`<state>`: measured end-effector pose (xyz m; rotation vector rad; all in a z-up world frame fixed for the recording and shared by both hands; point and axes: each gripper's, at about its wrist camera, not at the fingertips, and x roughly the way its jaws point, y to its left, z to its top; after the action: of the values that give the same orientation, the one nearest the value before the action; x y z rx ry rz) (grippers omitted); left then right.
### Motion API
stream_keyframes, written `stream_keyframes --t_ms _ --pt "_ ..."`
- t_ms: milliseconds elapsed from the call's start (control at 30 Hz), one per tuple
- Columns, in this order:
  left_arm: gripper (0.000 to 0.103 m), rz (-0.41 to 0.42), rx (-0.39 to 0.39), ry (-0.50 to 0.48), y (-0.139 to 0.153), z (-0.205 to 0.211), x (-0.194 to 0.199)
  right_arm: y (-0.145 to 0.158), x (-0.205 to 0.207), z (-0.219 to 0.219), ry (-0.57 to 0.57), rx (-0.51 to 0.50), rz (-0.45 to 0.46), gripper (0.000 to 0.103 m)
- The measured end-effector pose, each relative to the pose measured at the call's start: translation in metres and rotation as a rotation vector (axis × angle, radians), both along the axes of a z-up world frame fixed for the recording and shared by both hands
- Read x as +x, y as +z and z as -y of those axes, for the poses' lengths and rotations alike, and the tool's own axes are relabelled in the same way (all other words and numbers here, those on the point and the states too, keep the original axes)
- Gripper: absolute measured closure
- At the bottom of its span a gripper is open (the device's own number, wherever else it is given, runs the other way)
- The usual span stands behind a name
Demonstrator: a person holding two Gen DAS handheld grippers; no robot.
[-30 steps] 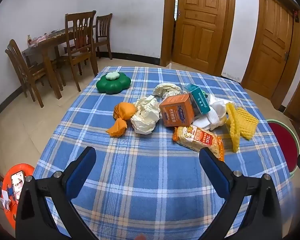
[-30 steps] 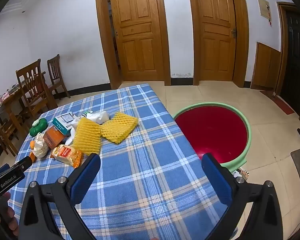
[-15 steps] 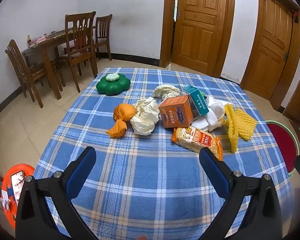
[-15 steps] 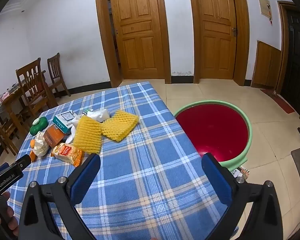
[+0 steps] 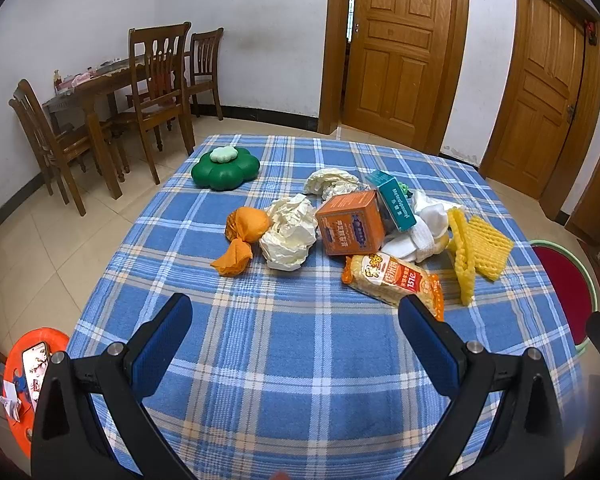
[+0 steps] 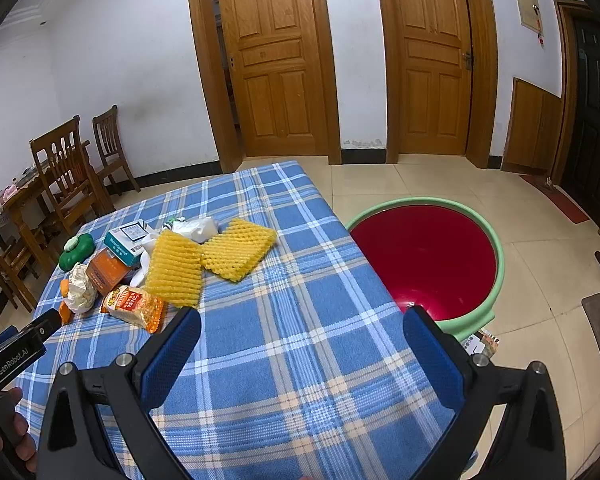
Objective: Collect trash
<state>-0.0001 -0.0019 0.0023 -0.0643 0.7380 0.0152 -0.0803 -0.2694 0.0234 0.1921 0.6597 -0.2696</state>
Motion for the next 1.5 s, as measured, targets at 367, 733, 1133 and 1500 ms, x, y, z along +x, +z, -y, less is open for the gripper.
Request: stream_keyframes --t_ms 367,733,1133,1500 --pt "0.002 0.001 0.001 0.001 0.0031 0.0002 -0.0004 -0.0028 0.0015 -0.0012 0.002 0.004 -0.005 0.0" --pt "0.002 0.001 0.0 0.0 0.0035 0.0001 -0.0006 -0.0026 0.0025 -0.0014 0.001 0.007 -0.009 0.0" --pt "0.002 -0.001 -0.002 0.002 0.003 -0.001 -0.0015 -0.0061 0.0002 -0.0021 0.0 0.009 -0.012 0.0" --pt "0.002 -0.002 -0.003 0.003 0.002 -0.0024 -0.0023 -0.0062 0.0006 -0.0022 0.0 0.01 -0.015 0.0"
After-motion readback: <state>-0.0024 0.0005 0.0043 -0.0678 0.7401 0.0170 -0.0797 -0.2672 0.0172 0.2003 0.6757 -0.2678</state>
